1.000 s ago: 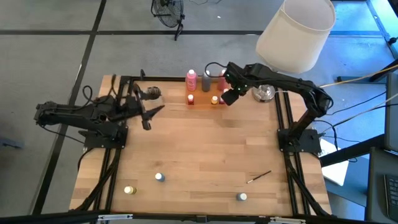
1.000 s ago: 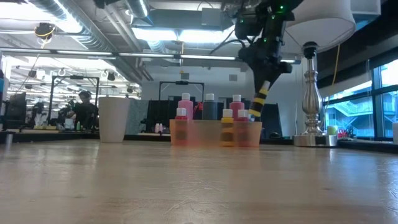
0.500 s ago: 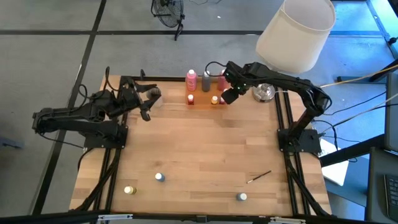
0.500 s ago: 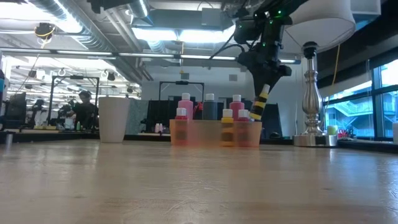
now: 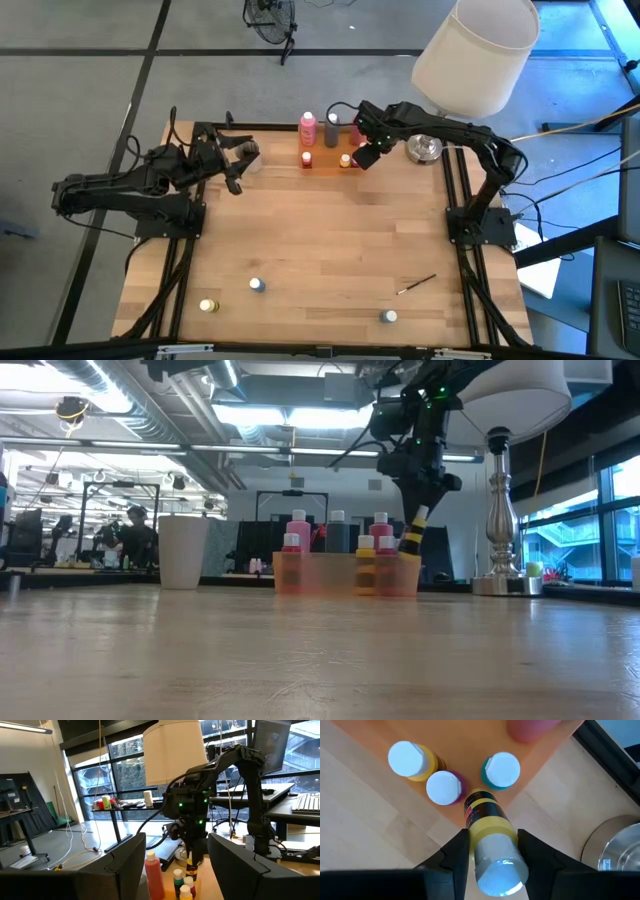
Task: Pick & Place Paint Supplies
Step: Put the light yellow paint bottle into the orange bin
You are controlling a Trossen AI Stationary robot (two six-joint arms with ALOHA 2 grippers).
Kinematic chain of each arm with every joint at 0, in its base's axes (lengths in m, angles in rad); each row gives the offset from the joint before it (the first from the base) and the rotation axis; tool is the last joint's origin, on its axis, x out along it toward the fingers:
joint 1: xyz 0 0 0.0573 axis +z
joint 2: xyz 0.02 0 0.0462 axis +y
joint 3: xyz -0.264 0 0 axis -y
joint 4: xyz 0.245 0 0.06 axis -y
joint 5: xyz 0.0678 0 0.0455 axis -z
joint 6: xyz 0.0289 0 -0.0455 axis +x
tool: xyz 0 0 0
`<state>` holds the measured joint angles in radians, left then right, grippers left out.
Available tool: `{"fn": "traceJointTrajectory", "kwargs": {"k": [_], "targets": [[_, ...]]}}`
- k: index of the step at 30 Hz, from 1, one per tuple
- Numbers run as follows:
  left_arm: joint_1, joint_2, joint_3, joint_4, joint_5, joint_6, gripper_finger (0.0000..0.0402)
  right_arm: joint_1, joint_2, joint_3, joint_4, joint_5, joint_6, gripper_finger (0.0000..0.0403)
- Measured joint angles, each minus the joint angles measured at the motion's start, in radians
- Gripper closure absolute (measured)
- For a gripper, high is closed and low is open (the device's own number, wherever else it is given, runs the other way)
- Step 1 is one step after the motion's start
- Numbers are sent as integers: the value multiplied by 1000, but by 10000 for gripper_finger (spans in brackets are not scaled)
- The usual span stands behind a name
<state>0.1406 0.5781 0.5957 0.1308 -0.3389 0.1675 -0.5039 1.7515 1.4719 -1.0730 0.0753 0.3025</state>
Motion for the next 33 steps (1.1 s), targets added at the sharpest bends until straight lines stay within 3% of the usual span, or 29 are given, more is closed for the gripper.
{"fn": "traceJointTrajectory", "kwargs": {"k": [33], "targets": [[0, 0, 0, 0, 0, 0, 192, 0, 100, 0, 29, -1, -1, 265]]}}
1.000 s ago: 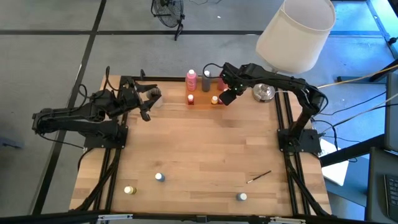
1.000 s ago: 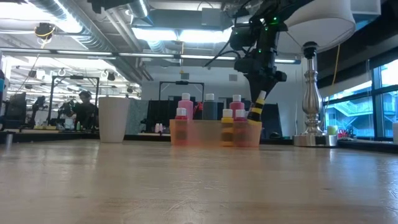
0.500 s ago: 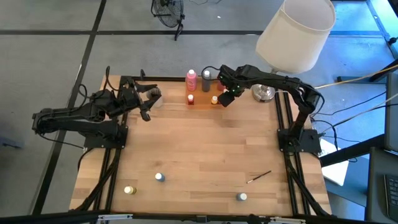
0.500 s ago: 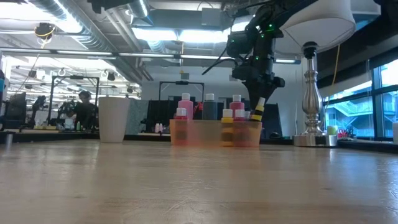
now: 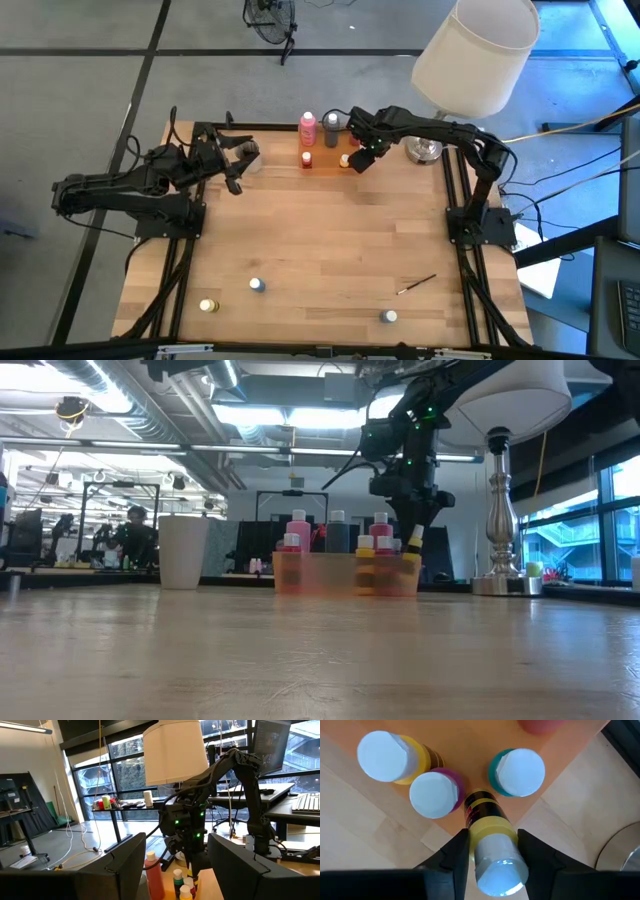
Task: Pick & Place Paint Supplies
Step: Put the light yellow paint bottle into the orange bin
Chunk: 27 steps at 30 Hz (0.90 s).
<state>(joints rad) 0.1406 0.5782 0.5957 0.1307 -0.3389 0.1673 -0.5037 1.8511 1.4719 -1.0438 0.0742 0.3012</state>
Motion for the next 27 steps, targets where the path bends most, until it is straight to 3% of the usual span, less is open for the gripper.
{"fn": "traceJointTrajectory", "kwargs": {"k": [27], "targets": [[0, 0, 0, 0, 0, -24, 192, -1, 0, 0, 16, -33, -30, 239]]}}
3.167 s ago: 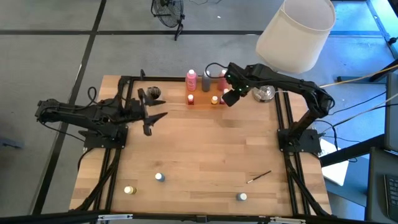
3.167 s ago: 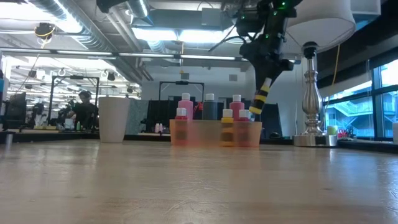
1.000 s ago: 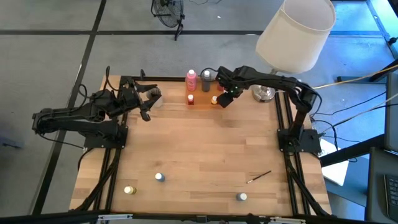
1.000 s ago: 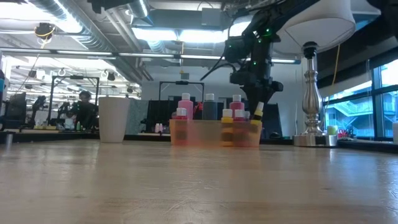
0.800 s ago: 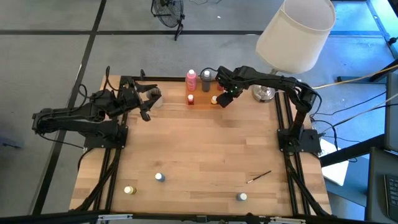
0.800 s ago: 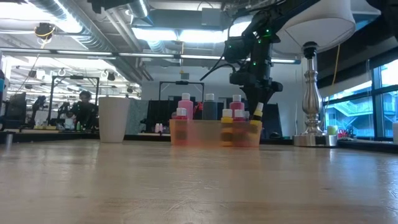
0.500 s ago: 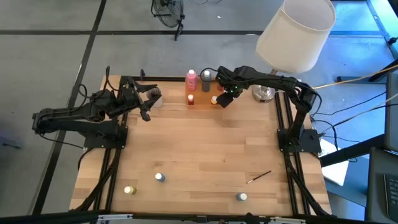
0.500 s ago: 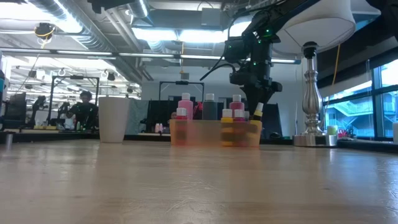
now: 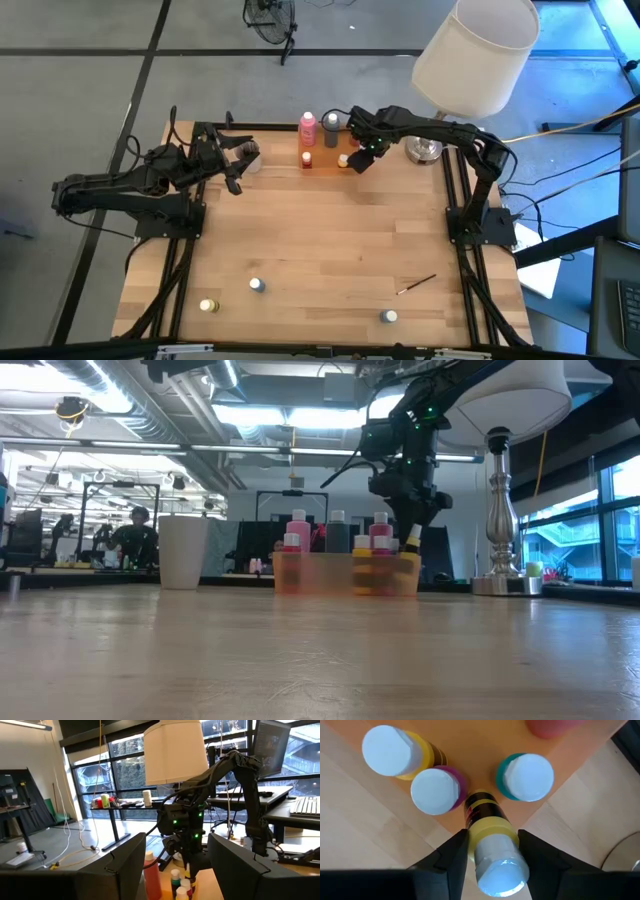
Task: Pick & Place Paint Supplies
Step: Put the light yellow paint bottle into the orange bin, then put the blue paint bottle into the orange bin
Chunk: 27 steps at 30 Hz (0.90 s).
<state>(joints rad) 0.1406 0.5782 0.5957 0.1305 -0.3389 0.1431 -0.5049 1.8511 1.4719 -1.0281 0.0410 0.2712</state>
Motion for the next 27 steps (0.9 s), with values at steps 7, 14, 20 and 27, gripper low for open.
{"fn": "traceJointTrajectory", "kwargs": {"k": [7, 14, 20, 27], "targets": [[0, 0, 0, 0, 0, -8, 192, 0, 0, 0, 8, -30, -2, 237], [0, 0, 0, 0, 0, -9, 192, 0, 0, 0, 8, -30, -1, 215], [0, 0, 0, 0, 0, -9, 192, 0, 0, 0, -3, -28, 8, 202], [0, 0, 0, 0, 0, -9, 192, 0, 0, 2, -8, -27, 13, 201]]}}
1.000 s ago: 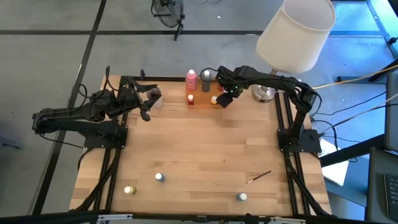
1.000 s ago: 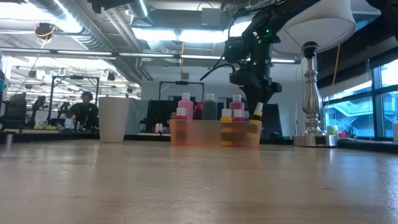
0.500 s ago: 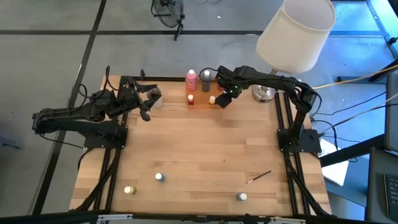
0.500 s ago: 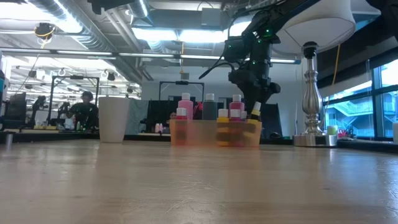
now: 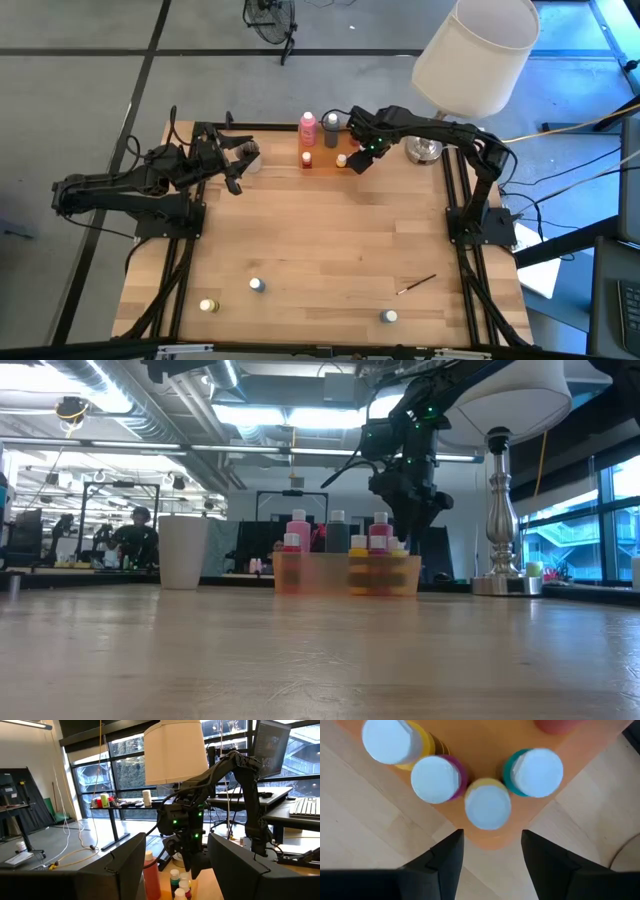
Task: Pick & Place Paint Supplies
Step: Put the blue paint bottle into the orange bin
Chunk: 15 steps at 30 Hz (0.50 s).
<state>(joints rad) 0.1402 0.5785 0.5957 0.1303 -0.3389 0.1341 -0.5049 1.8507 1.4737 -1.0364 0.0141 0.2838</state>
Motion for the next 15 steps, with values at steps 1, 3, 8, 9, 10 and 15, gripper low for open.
{"fn": "traceJointTrajectory", "kwargs": {"k": [1, 3, 8, 9, 10, 15], "targets": [[0, 0, 0, 0, 0, 0, 192, 0, 0, 7, -15, 1, 1, 201], [0, 0, 0, 0, 0, 0, 192, 0, 0, 30, -37, 11, 2, 200], [0, 0, 0, 0, 0, 0, 192, 0, -1, 110, -115, 19, 4, 200], [0, 0, 0, 0, 0, 0, 192, 1, -1, 129, -140, 19, 4, 200], [0, 0, 0, 0, 0, 0, 192, 2, -1, 147, -172, 16, 4, 200], [0, 0, 0, 0, 0, -24, 192, 23, -1, 225, -346, -80, 3, 200]]}}
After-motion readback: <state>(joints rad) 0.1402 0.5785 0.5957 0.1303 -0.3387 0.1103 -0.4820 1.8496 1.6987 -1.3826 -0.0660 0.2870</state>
